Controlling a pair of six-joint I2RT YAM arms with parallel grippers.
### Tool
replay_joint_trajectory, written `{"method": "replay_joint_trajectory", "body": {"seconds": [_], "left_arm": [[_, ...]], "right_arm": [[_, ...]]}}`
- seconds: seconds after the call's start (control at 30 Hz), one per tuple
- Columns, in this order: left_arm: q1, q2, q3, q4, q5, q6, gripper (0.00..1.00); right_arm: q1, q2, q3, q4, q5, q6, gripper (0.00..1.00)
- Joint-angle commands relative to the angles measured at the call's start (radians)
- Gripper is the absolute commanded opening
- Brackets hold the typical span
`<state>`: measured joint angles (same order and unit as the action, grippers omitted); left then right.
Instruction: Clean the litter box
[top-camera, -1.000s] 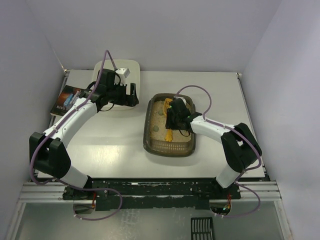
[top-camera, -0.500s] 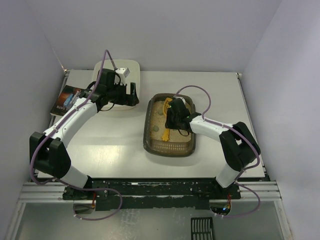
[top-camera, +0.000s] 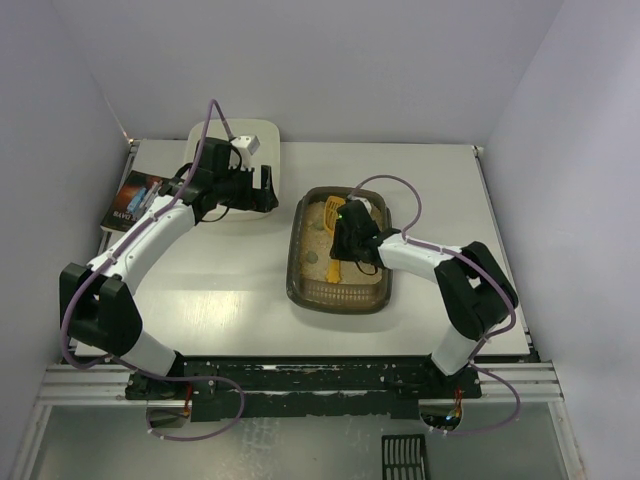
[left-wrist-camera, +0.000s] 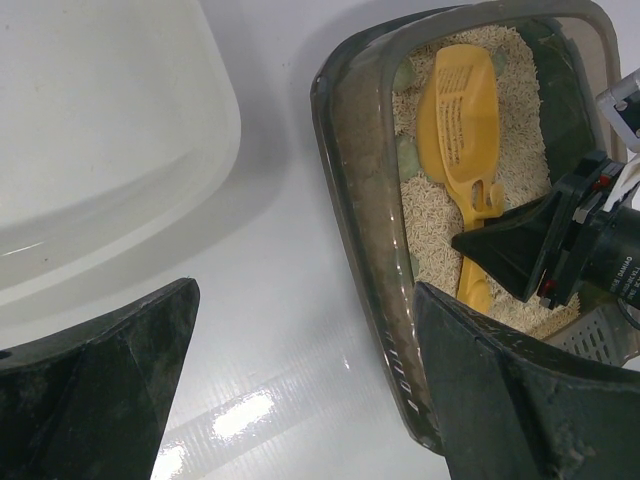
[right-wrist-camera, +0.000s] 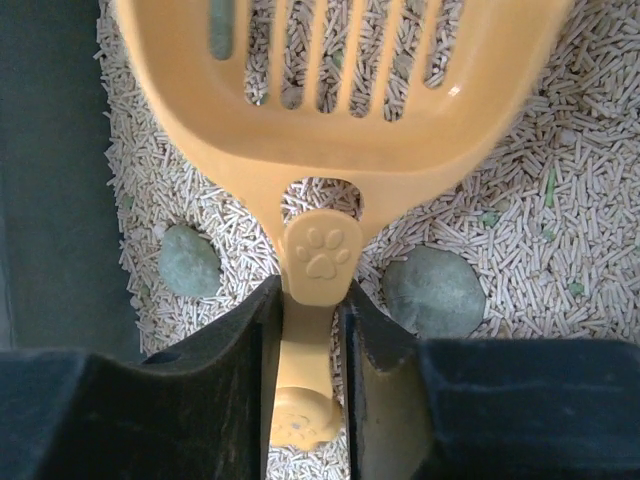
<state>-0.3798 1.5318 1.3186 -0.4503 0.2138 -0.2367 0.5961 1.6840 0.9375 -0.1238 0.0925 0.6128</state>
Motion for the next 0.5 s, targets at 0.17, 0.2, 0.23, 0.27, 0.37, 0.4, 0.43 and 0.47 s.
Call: {"method": "replay_joint_trajectory", "body": {"seconds": [0.17,0.2,0.23,0.27,0.37,0.4,0.43,0.47], "left_arm": [[-0.007,0.002,0.008,0.025,-0.002,-0.004,0.99],[-0.007,0.004,0.016,0.018,0.001,-0.003,0.99],[-0.007,0.005,0.026,0.01,0.007,-0.001,0.99],[-0.007,0.005,0.037,0.002,0.011,0.001,0.99],[-0.007,0.013,0.086,-0.027,0.018,0.015,0.99],[-0.006,0.022,0.102,-0.04,0.02,0.022,0.99],[-0.007,0.029,0.118,-0.059,0.023,0.027,0.99],[-0.007,0.035,0.13,-0.067,0.028,0.031,0.99]], "right_arm": [[0.009,-0.045,0.031,-0.049,0.033,-0.013,0.19],[0.009,-0.057,0.043,-0.065,0.038,-0.02,0.19],[0.01,-0.067,0.054,-0.081,0.044,-0.024,0.19],[0.009,-0.078,0.059,-0.101,0.049,-0.028,0.19],[0.009,-0.094,0.125,-0.18,0.07,-0.038,0.18],[0.008,-0.094,0.145,-0.211,0.075,-0.041,0.17],[0.01,-0.095,0.165,-0.241,0.077,-0.046,0.16],[0.01,-0.099,0.176,-0.26,0.077,-0.051,0.15]]}}
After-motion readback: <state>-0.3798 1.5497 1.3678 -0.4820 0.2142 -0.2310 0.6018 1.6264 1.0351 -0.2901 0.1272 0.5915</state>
